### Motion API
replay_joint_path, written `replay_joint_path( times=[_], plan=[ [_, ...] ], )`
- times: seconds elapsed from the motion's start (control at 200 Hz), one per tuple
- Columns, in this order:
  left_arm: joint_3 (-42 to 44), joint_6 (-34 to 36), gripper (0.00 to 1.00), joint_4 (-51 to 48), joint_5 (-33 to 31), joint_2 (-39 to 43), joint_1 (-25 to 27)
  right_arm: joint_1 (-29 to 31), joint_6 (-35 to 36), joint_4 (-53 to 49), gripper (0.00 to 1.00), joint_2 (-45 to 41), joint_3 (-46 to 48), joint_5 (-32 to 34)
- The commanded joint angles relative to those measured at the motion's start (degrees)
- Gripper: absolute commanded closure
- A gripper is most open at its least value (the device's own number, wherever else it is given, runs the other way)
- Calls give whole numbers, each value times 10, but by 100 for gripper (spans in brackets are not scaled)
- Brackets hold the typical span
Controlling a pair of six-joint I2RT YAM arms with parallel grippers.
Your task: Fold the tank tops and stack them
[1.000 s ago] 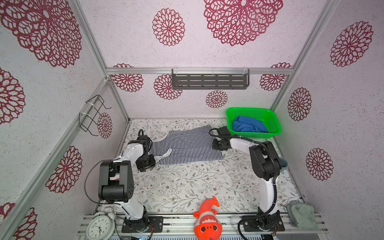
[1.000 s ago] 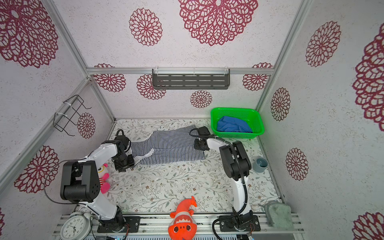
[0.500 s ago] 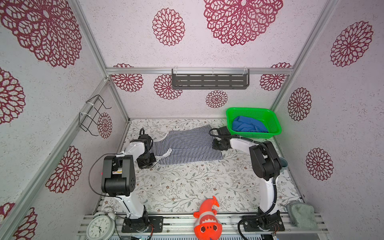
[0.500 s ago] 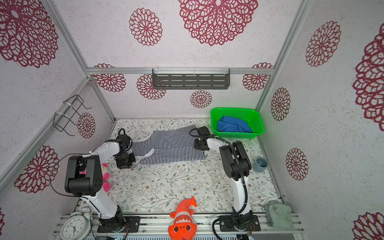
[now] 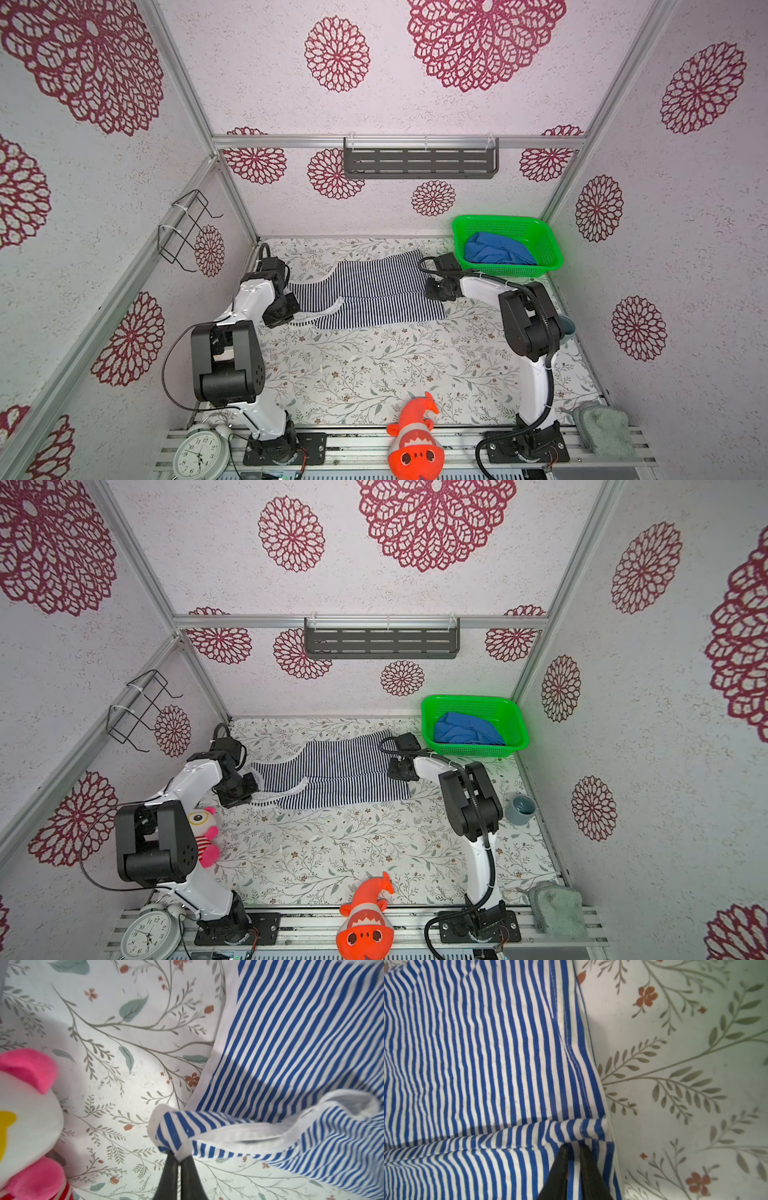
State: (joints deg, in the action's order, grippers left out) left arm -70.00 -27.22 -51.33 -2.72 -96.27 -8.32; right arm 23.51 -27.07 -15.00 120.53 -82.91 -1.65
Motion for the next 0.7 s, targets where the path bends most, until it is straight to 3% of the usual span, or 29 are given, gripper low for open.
replay_joint_path(
  times=[0.0,0.065,0.395,0.696],
  plan=[
    [-18,7,100,33,55,14,-29,-12,-1,-57,85,31,7,35],
    [-34,3,100,44,81,2,-43,-13,2,-60,85,36,2,38],
    [-90,9,100,56,93,-98,-55,-13,14,-70,85,37,-28,39],
    [-24,16,100,5,53,-44,-55,-14,27,-90,85,48,-51,51]
  ],
)
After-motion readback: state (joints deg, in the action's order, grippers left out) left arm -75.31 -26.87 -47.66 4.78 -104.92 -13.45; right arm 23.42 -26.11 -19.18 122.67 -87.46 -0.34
